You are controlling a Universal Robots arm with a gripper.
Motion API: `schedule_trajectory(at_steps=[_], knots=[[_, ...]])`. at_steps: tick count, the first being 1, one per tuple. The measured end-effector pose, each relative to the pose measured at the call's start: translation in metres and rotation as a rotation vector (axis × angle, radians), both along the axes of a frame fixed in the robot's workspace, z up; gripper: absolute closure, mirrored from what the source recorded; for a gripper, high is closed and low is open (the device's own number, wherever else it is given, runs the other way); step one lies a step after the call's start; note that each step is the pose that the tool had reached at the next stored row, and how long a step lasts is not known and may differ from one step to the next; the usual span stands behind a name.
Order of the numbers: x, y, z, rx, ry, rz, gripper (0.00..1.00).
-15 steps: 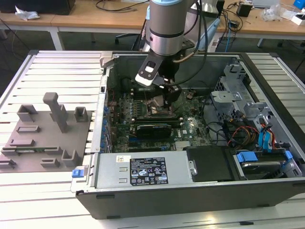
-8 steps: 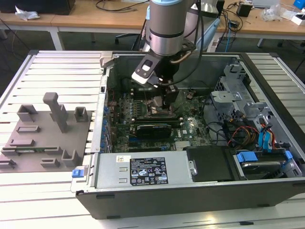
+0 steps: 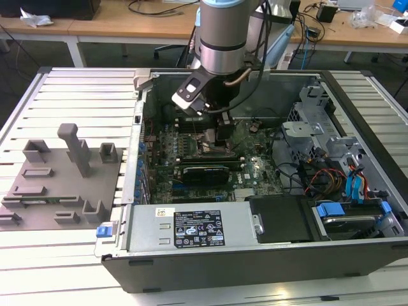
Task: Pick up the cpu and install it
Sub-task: 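Place the cpu into insertion slot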
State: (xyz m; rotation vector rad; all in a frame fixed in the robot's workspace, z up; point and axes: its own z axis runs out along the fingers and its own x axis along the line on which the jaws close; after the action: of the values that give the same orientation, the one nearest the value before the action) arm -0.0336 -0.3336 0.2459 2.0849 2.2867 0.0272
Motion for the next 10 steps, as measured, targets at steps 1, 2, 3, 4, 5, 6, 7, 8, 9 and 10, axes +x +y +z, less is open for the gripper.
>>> schedule_trajectory(at_steps=[1, 2, 3, 4, 5, 6, 7, 8, 9, 10], knots=[[0.0000, 0.0000, -0.0002, 0.0000, 0.0000, -0.030, 0.45], [0.0000, 0.0000, -0.0004, 0.0000, 0.0000, -0.056, 0.45], [0.0000, 0.0000, -0.0005, 0.0000, 0.0000, -0.073, 0.45], [0.0000, 0.0000, -0.0006, -0.0001, 0.0000, -0.089, 0.45], [0.0000, 0.0000, -0.0006, -0.0001, 0.0000, -0.101, 0.45], [0.0000, 0.0000, -0.0006, -0.0001, 0.0001, -0.101, 0.45], [0.0000, 0.0000, -0.0007, 0.0000, 0.0000, -0.102, 0.45], [0.0000, 0.0000, -0.0007, -0.0001, -0.0001, -0.102, 0.45], [0.0000, 0.0000, -0.0007, 0.0000, -0.0004, -0.100, 0.45], [0.0000, 0.0000, -0.0010, 0.0003, -0.0008, -0.096, 0.45]])
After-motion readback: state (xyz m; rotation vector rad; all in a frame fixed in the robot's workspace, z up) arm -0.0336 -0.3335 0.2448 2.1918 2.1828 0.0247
